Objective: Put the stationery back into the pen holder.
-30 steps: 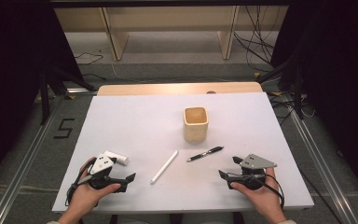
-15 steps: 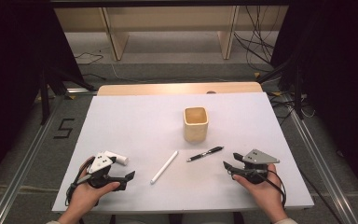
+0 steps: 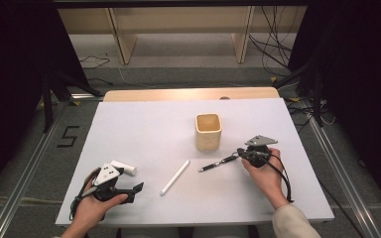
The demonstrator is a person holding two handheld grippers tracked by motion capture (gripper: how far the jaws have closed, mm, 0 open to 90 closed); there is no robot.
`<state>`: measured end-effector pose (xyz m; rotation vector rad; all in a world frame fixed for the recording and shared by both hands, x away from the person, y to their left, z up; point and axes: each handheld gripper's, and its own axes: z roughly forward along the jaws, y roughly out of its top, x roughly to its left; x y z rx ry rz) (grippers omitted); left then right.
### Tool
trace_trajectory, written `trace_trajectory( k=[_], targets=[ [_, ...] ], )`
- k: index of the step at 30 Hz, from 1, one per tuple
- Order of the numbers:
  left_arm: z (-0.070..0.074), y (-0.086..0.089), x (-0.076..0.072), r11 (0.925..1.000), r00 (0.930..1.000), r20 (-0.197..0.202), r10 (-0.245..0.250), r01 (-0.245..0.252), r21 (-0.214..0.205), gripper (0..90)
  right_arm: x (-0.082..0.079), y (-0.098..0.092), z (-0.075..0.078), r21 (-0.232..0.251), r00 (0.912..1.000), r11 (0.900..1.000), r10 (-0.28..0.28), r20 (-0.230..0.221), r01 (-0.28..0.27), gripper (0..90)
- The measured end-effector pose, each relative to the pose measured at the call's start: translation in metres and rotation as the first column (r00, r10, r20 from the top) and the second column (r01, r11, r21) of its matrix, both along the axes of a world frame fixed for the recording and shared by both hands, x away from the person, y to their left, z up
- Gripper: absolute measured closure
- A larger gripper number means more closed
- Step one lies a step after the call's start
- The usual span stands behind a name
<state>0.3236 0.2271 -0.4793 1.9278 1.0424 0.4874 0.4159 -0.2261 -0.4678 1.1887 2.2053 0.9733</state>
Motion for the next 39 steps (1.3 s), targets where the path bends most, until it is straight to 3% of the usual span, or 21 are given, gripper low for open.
trace_trajectory(
  k=[5,10,19,39],
  targets=[
    [0.000,0.002,0.000,1.0000,1.0000,-0.006,0.003,-0.003,0.000,9.6,0.020,0.009,-0.003,-0.032,0.9993,0.9995,-0.008,-0.037,0.007,90.0],
    [0.000,0.003,-0.001,1.0000,1.0000,-0.003,0.005,-0.005,0.001,10.1,0.028,0.011,-0.007,-0.049,0.9973,0.9987,-0.019,-0.070,0.016,90.0],
    [0.000,0.002,-0.001,1.0000,1.0000,-0.001,0.003,-0.003,0.000,10.8,0.028,0.010,-0.012,-0.077,0.9926,0.9970,-0.013,-0.121,0.003,90.0],
    [0.001,0.002,-0.001,1.0000,1.0000,0.001,0.004,-0.004,0.000,11.9,0.016,0.009,-0.010,-0.119,0.9869,0.9922,0.019,-0.160,-0.039,90.0]
  ],
)
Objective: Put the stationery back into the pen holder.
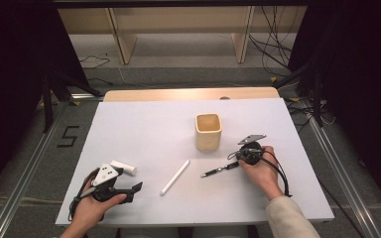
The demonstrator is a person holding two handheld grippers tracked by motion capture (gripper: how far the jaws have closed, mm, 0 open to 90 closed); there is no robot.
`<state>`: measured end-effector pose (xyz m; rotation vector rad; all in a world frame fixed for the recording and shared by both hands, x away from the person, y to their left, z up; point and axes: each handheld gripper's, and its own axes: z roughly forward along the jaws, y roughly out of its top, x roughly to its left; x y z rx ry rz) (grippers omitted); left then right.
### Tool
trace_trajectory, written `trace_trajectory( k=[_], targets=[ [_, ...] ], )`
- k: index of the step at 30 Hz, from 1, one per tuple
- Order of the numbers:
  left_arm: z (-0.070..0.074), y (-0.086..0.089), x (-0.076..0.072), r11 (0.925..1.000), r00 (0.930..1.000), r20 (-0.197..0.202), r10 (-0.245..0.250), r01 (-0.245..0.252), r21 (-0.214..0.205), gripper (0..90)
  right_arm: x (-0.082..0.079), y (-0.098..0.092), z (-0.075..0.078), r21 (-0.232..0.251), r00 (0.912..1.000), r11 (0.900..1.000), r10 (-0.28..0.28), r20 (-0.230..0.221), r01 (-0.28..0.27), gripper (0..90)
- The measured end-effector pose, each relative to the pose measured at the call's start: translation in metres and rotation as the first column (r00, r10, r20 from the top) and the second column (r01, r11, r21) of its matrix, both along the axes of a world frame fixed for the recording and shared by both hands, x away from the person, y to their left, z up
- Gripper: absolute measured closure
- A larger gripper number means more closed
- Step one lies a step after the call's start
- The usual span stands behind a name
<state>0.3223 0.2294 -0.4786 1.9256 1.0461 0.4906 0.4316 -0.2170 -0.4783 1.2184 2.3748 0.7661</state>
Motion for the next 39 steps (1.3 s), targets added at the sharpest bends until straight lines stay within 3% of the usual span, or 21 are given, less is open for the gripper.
trace_trajectory(
  k=[16,39],
  targets=[
    [0.000,0.001,-0.001,1.0000,1.0000,0.002,0.003,-0.003,-0.002,12.5,-0.012,-0.005,0.001,-0.005,0.9999,1.0000,0.008,-0.015,-0.008,90.0],
    [0.001,0.000,-0.002,1.0000,1.0000,0.005,0.006,-0.006,-0.003,12.9,-0.063,-0.009,0.005,-0.027,0.9970,0.9983,0.051,-0.059,-0.052,90.0]
  ],
)
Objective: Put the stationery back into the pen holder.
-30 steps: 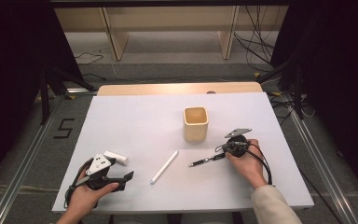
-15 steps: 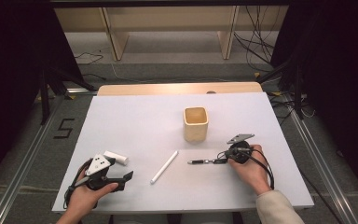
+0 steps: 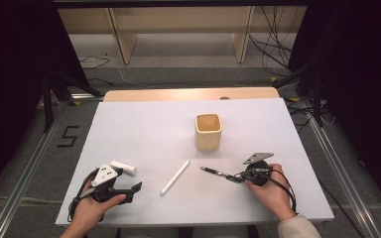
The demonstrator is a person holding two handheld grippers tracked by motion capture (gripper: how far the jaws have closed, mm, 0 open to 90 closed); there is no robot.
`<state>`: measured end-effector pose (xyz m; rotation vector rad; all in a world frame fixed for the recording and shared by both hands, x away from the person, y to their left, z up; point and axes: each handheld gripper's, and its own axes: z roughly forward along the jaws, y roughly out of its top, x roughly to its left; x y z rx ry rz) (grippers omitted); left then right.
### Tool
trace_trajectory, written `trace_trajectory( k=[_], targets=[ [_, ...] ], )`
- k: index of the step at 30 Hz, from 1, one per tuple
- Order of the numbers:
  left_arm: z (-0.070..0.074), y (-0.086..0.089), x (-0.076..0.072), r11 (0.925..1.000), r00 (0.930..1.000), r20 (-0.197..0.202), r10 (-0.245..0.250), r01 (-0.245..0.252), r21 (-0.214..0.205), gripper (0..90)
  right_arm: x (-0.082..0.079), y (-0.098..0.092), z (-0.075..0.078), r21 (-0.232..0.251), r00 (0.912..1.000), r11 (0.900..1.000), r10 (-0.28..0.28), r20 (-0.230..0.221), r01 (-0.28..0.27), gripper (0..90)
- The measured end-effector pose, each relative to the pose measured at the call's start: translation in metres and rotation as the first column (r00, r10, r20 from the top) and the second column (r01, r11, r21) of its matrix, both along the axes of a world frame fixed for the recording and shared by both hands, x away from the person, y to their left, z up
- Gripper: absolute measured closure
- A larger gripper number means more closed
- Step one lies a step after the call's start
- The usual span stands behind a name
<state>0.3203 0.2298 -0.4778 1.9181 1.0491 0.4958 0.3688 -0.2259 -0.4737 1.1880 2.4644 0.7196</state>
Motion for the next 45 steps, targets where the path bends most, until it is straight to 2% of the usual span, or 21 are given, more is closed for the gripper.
trace_trajectory(
  k=[12,23,26,29,30,32,33,34,36,38,40,43,44,45],
  targets=[
    [0.000,-0.001,0.000,1.0000,1.0000,-0.001,-0.002,0.002,0.001,13.0,-0.023,0.003,0.002,-0.021,0.9993,0.9993,0.030,-0.021,-0.030,90.0],
    [0.000,-0.001,0.000,1.0000,1.0000,-0.002,-0.002,0.002,-0.003,13.0,-0.032,0.007,0.004,-0.042,0.9978,0.9977,0.052,-0.042,-0.054,90.0],
    [0.000,-0.001,0.000,1.0000,1.0000,-0.002,-0.003,0.003,-0.003,13.1,-0.032,0.007,0.004,-0.045,0.9970,0.9970,0.061,-0.048,-0.064,90.0],
    [0.000,-0.002,0.000,1.0000,1.0000,-0.002,-0.003,0.003,-0.001,13.1,-0.028,0.007,0.007,-0.053,0.9965,0.9965,0.060,-0.057,-0.063,83.4],
    [0.000,-0.002,0.000,1.0000,1.0000,-0.004,-0.004,0.004,-0.002,13.3,-0.024,0.008,0.011,-0.063,0.9950,0.9942,0.084,-0.054,-0.087,80.7],
    [0.000,-0.002,0.000,1.0000,1.0000,-0.004,-0.004,0.004,0.000,13.4,-0.021,0.009,0.014,-0.066,0.9943,0.9930,0.095,-0.048,-0.098,79.3],
    [0.000,-0.003,0.000,1.0000,1.0000,-0.005,-0.005,0.005,0.000,13.4,-0.016,0.012,0.019,-0.074,0.9913,0.9891,0.124,-0.044,-0.127,75.1],
    [0.000,-0.003,0.000,1.0000,1.0000,-0.004,-0.005,0.005,-0.001,13.4,-0.016,0.012,0.019,-0.074,0.9913,0.9891,0.124,-0.044,-0.127,75.1],
    [0.000,-0.003,0.000,0.9999,0.9999,-0.005,-0.010,0.010,0.004,13.6,-0.007,0.018,0.024,-0.080,0.9838,0.9817,0.168,-0.063,-0.173,68.2],
    [0.000,-0.003,0.000,1.0000,1.0000,-0.004,-0.007,0.007,0.001,13.7,-0.005,0.020,0.025,-0.077,0.9815,0.9801,0.178,-0.071,-0.183,66.8],
    [0.000,-0.003,0.000,1.0000,1.0000,-0.003,-0.005,0.005,-0.002,13.8,0.000,0.026,0.026,-0.076,0.9731,0.9731,0.210,-0.095,-0.218,64.8],
    [0.000,-0.003,0.000,1.0000,1.0000,-0.004,-0.005,0.005,-0.003,13.8,0.009,0.038,0.027,-0.102,0.9605,0.9624,0.235,-0.148,-0.252,63.7],
    [0.000,-0.003,0.000,1.0000,1.0000,-0.004,-0.005,0.005,-0.003,13.8,0.009,0.038,0.027,-0.102,0.9605,0.9624,0.235,-0.148,-0.252,63.7],
    [0.000,-0.003,0.000,1.0000,1.0000,-0.004,-0.006,0.006,-0.004,13.8,0.011,0.041,0.027,-0.108,0.9566,0.9585,0.246,-0.156,-0.264,63.7]
  ],
)
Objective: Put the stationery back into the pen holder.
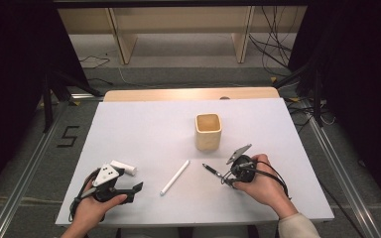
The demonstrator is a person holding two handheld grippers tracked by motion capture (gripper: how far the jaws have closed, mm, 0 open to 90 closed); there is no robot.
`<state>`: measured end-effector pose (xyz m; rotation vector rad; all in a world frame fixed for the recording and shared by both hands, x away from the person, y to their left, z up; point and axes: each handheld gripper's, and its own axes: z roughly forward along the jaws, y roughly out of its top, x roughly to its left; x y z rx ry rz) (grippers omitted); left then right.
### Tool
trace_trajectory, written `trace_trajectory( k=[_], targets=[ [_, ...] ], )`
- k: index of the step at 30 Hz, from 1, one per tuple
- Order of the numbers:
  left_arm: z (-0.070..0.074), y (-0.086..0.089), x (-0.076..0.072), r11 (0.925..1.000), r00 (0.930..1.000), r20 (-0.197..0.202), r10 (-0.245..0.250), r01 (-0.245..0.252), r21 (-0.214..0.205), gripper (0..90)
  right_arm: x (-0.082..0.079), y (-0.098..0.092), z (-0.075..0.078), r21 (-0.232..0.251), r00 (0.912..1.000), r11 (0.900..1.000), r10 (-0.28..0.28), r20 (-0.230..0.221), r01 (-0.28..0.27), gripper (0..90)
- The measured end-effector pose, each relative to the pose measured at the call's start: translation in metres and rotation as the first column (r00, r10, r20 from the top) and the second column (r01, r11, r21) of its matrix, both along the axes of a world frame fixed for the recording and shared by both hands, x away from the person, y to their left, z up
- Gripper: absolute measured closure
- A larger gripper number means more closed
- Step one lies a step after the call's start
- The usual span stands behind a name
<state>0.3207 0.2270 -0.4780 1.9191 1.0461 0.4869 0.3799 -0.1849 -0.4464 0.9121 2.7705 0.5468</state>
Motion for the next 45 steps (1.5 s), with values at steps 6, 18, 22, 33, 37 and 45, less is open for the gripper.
trace_trajectory(
  k=[6,18,22,33,37,45],
  targets=[
    [0.000,0.000,0.000,1.0000,1.0000,0.001,0.000,0.000,-0.002,13.9,0.011,0.017,0.000,-0.042,0.9994,0.9989,0.018,-0.029,-0.019,62.8],
    [0.000,0.000,0.000,1.0000,1.0000,0.002,0.000,0.000,-0.006,14.0,0.021,0.035,-0.009,-0.112,0.9952,0.9936,0.009,-0.098,-0.020,63.9],
    [0.000,0.000,0.000,1.0000,1.0000,0.002,-0.001,0.001,-0.006,14.0,0.024,0.038,-0.010,-0.119,0.9939,0.9926,0.012,-0.109,-0.025,64.4],
    [0.000,0.000,0.000,1.0000,1.0000,0.000,0.002,-0.002,-0.009,14.0,0.035,0.045,-0.009,-0.159,0.9834,0.9865,0.009,-0.181,-0.038,65.1],
    [0.000,0.000,0.001,1.0000,1.0000,0.000,0.000,0.000,-0.008,14.1,0.037,0.046,-0.009,-0.173,0.9819,0.9838,0.015,-0.189,-0.048,65.4],
    [0.000,0.000,0.001,1.0000,1.0000,0.001,0.000,0.000,-0.008,14.1,0.037,0.047,-0.009,-0.175,0.9816,0.9839,0.001,-0.191,-0.035,67.0]
  ],
)
